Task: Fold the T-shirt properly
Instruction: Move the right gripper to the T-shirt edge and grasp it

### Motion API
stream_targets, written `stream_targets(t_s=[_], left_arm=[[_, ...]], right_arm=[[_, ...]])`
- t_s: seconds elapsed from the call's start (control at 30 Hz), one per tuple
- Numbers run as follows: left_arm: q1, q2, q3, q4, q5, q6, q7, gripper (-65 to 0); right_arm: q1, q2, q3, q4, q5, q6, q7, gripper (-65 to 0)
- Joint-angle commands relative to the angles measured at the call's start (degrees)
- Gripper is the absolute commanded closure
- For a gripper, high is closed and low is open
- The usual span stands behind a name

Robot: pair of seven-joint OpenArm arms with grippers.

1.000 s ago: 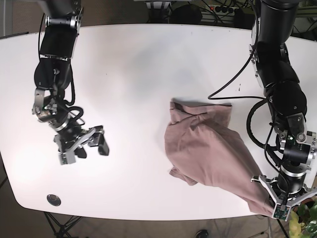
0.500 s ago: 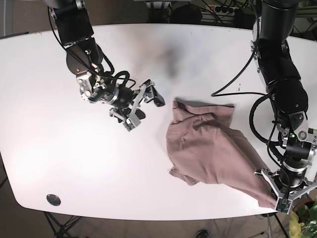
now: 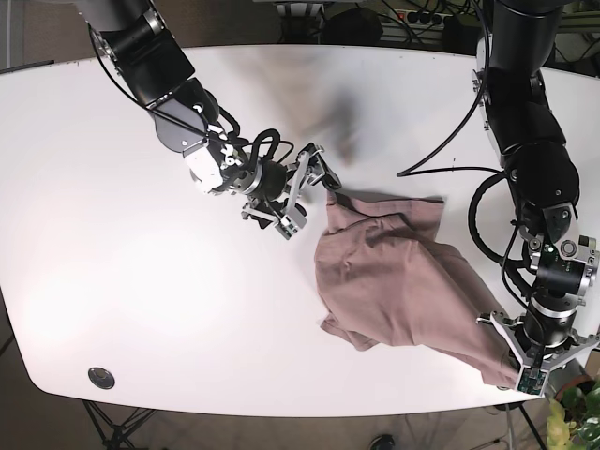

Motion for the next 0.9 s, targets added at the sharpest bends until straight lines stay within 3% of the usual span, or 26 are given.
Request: stream_targets(t_s=[0.0,0.2,0.37,0.57,0.8,0.87], left_arm=[[-1.7,-0.8,-0.3,1.7,0.1,0.4,-1.3,0.0],[-1.7,-0.7,-0.2,2.1,0.1,-1.2,-1.3,0.0],[-1.7,-0.7,-0.3,2.1,0.1,-4.1,-1.3,0.0],[-1.7,-0.7,-0.3,2.1,0.1,-4.3,-1.3,0.0],[-1.7,-0.7,-0.3,2.1,0.1,-4.3,-1.3,0.0],[-1.7,-0.7,-0.3,2.1,0.1,-4.3,-1.3,0.0]], right_arm=[[0.4,-2.2,0.1,0.1,-5.1,-0.66,1.8,-48.8],[-3.0,-7.6,0.4,0.0,-21.1,-0.66,5.3,-48.7],[-4.8,-11.8,5.0,-2.5,-28.9,-0.66,8.7,-45.5],[-4.4,-14.9,13.8,-8.7,-29.9,-0.66,13.1,-32.2],[-3.0,-14.9,16.0,-9.3,-29.8,-0.66,13.4,-31.7],[-2.9,-14.9,16.0,-9.3,-29.8,-0.66,13.4,-26.8]])
